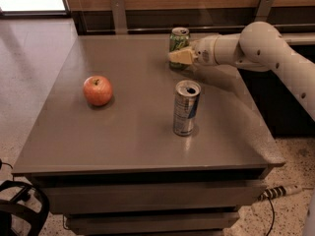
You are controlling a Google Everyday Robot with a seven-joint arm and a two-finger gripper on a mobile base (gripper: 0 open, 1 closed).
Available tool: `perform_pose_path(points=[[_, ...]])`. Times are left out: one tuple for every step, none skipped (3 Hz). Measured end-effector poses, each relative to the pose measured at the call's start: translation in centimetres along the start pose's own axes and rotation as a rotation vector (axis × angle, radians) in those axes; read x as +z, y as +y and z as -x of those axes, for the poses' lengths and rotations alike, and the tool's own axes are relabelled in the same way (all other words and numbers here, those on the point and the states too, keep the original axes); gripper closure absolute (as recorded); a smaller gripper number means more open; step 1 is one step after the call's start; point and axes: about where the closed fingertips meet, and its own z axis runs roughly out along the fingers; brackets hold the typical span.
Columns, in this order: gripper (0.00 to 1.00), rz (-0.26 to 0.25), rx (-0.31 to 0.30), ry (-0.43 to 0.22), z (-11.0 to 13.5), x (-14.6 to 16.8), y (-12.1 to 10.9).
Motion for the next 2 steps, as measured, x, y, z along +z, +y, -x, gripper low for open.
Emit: perform_pose_path(points=[[0.0,0.004,0.0,0.001,-0.03,0.23,0.16],[0.0,0.004,0.0,0.001,-0.03,0.23,0.16]])
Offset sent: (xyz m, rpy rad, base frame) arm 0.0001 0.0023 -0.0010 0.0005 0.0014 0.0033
